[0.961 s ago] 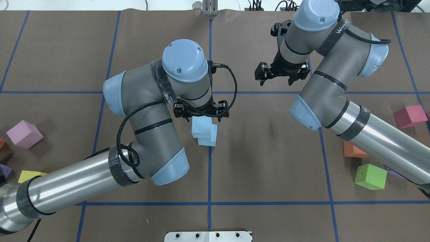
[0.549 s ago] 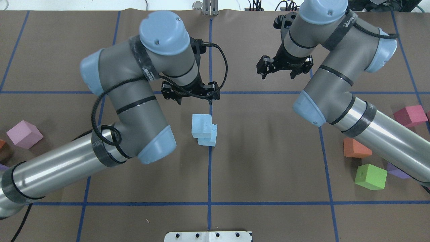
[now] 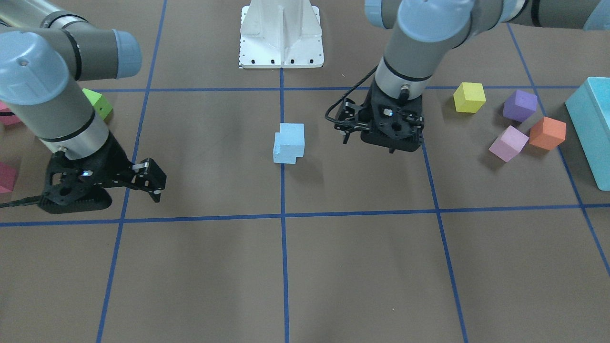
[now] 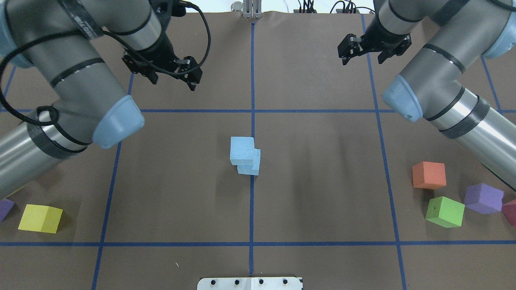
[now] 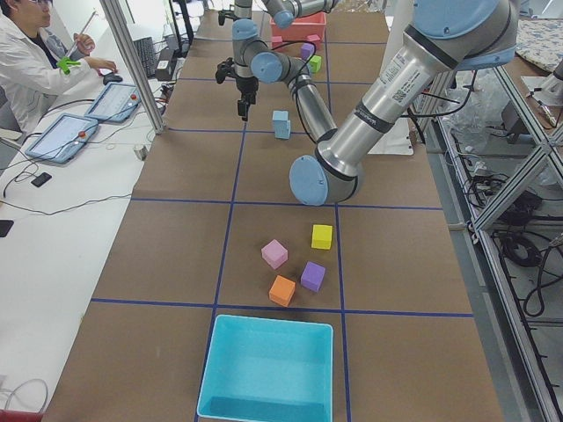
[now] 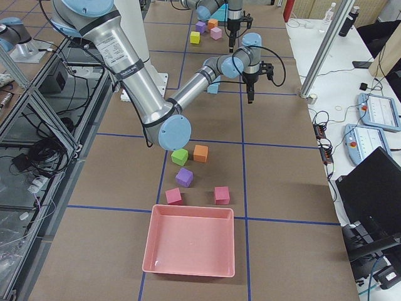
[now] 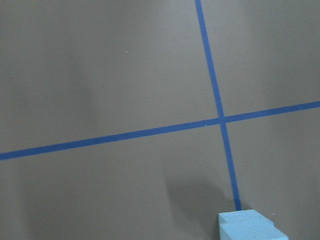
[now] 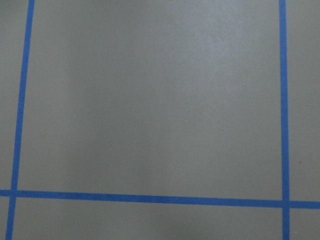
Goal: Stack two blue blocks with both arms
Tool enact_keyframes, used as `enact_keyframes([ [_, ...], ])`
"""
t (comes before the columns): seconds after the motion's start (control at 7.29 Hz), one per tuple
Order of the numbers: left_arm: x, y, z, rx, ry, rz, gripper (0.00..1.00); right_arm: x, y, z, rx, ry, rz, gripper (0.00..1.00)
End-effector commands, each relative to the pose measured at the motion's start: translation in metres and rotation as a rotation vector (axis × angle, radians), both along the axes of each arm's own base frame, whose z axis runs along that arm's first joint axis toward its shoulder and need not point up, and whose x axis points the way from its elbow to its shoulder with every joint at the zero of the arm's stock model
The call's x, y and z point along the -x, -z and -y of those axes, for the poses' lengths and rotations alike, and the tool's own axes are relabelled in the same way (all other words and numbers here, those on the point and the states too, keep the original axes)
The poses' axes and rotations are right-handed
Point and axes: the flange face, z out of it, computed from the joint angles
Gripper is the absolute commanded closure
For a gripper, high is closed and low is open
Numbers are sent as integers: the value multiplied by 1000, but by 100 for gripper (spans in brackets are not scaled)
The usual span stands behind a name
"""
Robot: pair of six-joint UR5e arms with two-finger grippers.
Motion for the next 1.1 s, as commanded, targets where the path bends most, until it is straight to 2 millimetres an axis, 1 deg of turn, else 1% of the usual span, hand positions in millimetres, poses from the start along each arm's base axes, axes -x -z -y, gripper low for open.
enact_keyframes([
  [0.0, 130, -52, 25, -81, -56, 48, 2, -92, -44, 9, -33, 50, 14, 0],
  [0.14, 186, -90, 33, -82, -78, 22, 2, -134, -67, 6, 6, 26, 42, 0],
  [0.27, 237, -133, 35, -98, -84, 47, 2, -164, -87, -6, -8, 22, 33, 0],
  [0.41, 275, -169, 36, -110, -97, 73, 2, -200, -123, -26, -43, 56, -4, 0],
  [0.55, 305, -207, 30, -96, -105, 90, 2, -237, -166, -56, -58, 86, -39, 0],
  [0.69, 334, -247, 25, -80, -121, 103, 2, -267, -201, -90, -39, 83, -57, 0],
  [0.82, 340, -281, 23, -71, -167, 110, 2, -284, -222, -110, 3, 68, -45, 0],
  [0.96, 356, -318, 27, -59, -204, 114, 2, -296, -238, -125, 41, 53, -15, 0],
])
